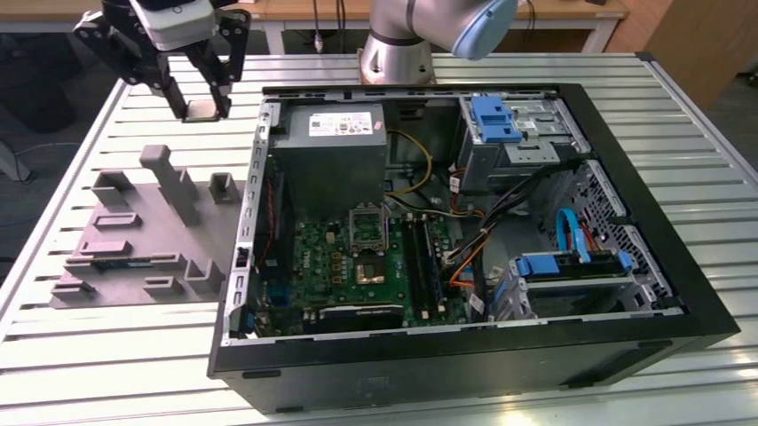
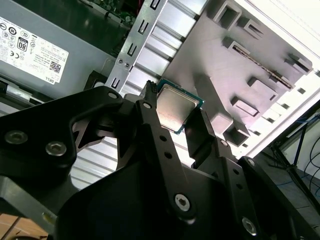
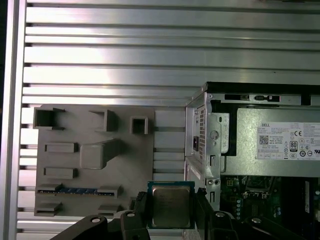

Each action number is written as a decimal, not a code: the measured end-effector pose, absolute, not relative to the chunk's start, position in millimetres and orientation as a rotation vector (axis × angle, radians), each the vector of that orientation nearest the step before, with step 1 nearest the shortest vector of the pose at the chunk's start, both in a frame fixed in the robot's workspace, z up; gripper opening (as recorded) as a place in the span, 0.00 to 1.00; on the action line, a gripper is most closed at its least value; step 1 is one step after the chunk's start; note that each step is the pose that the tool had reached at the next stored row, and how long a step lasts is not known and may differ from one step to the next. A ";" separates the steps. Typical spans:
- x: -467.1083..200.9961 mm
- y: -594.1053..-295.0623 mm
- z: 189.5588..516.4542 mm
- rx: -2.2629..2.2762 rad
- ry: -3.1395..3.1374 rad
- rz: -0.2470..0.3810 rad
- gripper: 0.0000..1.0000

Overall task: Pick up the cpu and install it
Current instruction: 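Pick up the cpu and move it towards the insertion slot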

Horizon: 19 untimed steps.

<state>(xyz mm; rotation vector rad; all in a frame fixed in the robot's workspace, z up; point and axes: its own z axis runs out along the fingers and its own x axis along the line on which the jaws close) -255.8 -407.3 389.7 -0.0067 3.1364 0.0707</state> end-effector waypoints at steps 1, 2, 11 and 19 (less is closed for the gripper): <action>-255.6 -407.3 389.7 -0.007 3.136 0.071 0.47; -255.4 -407.3 389.7 -0.007 3.136 0.071 0.47; -252.2 -407.3 389.7 -0.007 3.136 0.071 0.47; -248.9 -407.3 389.7 -0.007 3.136 0.071 0.47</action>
